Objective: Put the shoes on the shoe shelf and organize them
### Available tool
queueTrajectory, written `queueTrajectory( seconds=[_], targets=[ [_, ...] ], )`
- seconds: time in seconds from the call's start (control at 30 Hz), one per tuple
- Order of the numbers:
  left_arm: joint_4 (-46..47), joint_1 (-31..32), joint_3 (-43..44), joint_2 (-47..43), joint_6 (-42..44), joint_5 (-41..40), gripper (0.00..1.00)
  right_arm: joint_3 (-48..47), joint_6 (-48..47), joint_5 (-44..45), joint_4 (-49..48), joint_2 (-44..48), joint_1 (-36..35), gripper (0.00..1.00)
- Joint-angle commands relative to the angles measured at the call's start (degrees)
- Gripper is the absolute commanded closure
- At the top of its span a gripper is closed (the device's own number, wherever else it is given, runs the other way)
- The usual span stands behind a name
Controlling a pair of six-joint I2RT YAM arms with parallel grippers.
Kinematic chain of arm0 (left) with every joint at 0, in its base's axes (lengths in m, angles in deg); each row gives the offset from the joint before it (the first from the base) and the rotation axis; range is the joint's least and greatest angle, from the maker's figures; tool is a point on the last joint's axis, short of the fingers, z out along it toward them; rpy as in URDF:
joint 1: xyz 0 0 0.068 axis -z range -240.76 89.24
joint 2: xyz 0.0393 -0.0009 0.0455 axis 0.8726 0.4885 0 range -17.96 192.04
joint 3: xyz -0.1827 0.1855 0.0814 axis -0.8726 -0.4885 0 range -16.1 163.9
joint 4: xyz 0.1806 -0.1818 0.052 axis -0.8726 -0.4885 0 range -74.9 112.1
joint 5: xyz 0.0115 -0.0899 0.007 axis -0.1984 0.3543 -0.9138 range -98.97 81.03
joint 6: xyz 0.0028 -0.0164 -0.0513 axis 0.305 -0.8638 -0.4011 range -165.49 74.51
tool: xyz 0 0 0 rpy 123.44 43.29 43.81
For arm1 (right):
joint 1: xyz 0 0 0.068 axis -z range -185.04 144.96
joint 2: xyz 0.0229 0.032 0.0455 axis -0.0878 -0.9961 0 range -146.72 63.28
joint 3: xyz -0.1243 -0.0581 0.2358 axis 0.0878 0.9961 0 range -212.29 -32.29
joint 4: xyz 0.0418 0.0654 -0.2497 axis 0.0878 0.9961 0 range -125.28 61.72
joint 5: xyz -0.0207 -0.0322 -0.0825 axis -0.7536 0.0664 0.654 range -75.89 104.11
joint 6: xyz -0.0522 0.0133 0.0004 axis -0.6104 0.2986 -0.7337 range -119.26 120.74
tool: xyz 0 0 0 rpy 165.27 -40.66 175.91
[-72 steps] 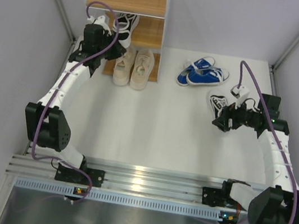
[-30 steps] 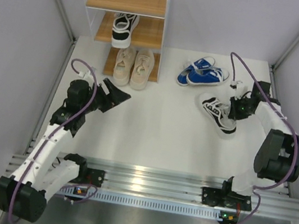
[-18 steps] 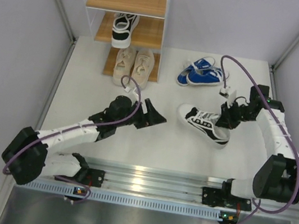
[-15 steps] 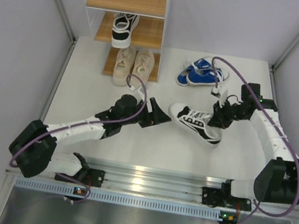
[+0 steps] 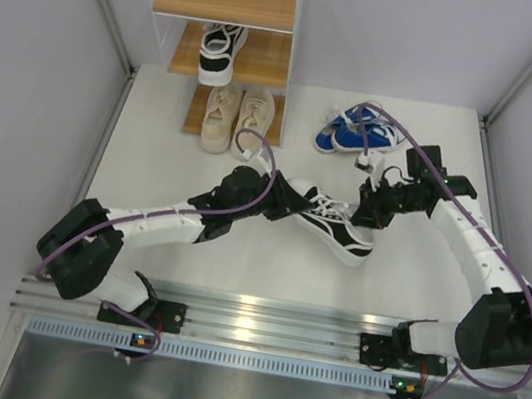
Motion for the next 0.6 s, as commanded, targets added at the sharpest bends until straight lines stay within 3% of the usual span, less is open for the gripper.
queueTrajectory(
  seconds=[0.0,0.1,0.13,0.23,0.27,0.33,0.37,0.4,0.43,0.57],
  targets=[
    [5.59,0.04,-0.10,-2.19,-2.37,0.14,1.00,-0.83,-0.08,-4.07,-3.19,3.03,-2.28,0.83],
    [3.39,-3.46,-1.59,-4.47,-3.43,1.89,1.00,-2.41,-5.86,-1.44,-0.91,4.08,-2.46,0.62],
    [3.47,-4.96,-2.29,-5.09,-3.95,5.29,1.00,-3.11,-7.98,-0.99,0.75,4.52,-2.37,0.46],
    [3.74,-12.08,-4.67,-7.29,-4.05,12.07,1.00,-2.94,-20.09,-3.34,5.75,7.16,-2.11,0.24],
    [3.13,-13.75,-4.58,-8.08,-2.31,16.10,1.00,-2.94,-25.01,-5.27,8.82,8.03,-2.10,0.21],
    [-0.81,-17.80,-3.80,-8.61,0.07,20.07,1.00,-3.03,-44.06,-11.77,16.11,8.22,-2.10,0.17],
    [-2.23,-18.77,-3.44,-9.05,2.26,22.96,1.00,-3.03,-51.96,-13.71,26.16,7.61,-2.19,0.16],
    [-3.37,-20.08,-2.40,-9.23,3.32,24.21,1.00,-3.03,-65.79,-16.34,30.26,6.99,-2.37,0.15],
    [-5.82,-20.44,-1.86,-9.32,4.29,25.27,1.00,-3.20,-70.80,-16.89,33.87,6.38,-3.24,0.16],
    [-9.10,-21.24,-0.28,-10.54,6.94,27.47,1.00,-4.78,-68.50,-17.07,33.21,3.13,-9.13,0.23]
  ],
)
